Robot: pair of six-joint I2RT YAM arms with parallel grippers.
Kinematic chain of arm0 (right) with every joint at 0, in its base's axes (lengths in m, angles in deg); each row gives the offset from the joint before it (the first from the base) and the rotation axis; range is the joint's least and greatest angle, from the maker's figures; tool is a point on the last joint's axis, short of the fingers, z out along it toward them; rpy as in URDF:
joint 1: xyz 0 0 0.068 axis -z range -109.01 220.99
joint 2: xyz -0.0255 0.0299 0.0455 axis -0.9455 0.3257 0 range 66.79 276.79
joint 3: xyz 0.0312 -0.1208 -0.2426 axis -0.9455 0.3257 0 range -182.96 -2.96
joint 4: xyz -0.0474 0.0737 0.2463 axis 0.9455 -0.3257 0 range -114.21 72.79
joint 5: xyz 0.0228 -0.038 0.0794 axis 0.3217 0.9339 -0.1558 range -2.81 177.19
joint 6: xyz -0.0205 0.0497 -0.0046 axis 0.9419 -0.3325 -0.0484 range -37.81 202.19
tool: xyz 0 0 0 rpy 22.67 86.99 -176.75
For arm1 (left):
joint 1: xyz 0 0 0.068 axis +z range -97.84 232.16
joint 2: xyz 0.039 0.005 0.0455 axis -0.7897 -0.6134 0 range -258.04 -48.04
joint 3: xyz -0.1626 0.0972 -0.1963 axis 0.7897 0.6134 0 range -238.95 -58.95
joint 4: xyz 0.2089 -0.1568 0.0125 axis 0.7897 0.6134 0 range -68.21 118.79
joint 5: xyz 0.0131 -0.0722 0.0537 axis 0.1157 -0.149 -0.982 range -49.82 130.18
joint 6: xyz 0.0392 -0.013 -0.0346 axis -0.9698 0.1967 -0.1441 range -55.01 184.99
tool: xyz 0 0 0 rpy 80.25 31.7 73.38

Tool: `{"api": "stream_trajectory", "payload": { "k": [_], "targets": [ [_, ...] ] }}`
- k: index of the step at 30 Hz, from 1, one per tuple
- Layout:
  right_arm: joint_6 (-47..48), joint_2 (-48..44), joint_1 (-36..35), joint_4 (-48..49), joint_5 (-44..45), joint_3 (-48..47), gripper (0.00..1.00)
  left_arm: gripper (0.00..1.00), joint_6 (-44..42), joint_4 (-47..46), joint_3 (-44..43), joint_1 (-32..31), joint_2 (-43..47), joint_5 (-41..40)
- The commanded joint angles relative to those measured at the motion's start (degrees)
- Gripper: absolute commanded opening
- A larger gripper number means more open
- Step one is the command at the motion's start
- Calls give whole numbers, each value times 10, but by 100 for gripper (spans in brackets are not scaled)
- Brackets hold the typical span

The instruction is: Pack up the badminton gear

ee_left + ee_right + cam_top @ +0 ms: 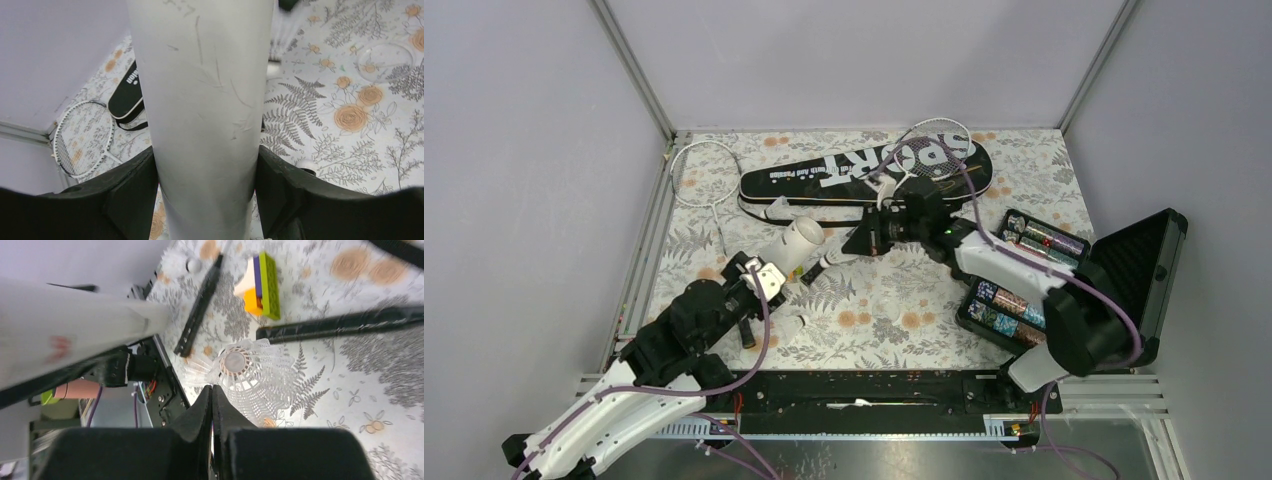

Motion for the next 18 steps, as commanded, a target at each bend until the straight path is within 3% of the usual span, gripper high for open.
{"api": "stream_trajectory", "payload": {
  "k": [1, 9, 18],
  "targets": [
    [30, -110, 12, -72, 66, 0, 0, 30, 4, -22, -25, 0, -20, 37],
    [81, -277, 12, -183, 160, -13, 0, 30, -6, -6, -48, 0, -74, 74],
    [71, -357, 11, -190, 119, -19, 0, 30, -2, -9, -42, 0, -79, 89]
  ]
}}
